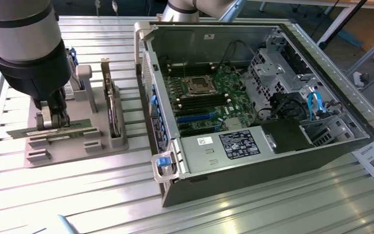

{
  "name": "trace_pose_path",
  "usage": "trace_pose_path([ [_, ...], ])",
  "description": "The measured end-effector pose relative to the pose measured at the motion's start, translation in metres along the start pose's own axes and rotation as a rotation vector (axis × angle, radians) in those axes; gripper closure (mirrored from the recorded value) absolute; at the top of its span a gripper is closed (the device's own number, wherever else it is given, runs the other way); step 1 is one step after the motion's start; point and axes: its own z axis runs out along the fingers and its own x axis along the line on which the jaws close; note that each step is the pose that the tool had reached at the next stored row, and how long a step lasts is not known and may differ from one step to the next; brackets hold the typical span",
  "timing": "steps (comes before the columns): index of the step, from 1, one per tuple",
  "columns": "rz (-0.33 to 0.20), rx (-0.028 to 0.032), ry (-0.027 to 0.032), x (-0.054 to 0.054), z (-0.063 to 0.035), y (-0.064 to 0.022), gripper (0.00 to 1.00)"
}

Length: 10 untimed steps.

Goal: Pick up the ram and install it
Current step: 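Pick up the ram and move it above insertion slot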

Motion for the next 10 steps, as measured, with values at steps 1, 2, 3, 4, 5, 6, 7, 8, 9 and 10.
trace_pose_path([
  [1, 0.0, -0.0001, 0.0001, 0.0, -0.0024, 0.0001, 0.88],
  [2, 0.0, -0.0001, 0.0, 0.0, -0.005, 0.0002, 0.88],
  [3, 0.0, 0.0, 0.0, 0.0, -0.0066, 0.0002, 0.88],
  [4, 0.0, -0.0001, 0.0, 0.0, -0.0086, 0.0003, 0.88],
  [5, 0.0, 0.0, 0.0, 0.0, -0.0103, 0.0003, 0.88],
  [6, 0.0, 0.0, 0.0, 0.0, -0.0123, 0.0004, 0.88],
  [7, 0.0, 0.0, 0.0, 0.0, -0.0142, 0.0005, 0.88],
  [8, 0.0, -0.0001, 0.0, 0.0, -0.016, 0.0006, 0.88],
  [9, 0.001, 0.0, 0.0, 0.0, -0.0184, 0.0007, 0.88],
  [10, 0.001, 0.0, 0.0, -0.001, -0.0202, 0.0007, 0.88],
])
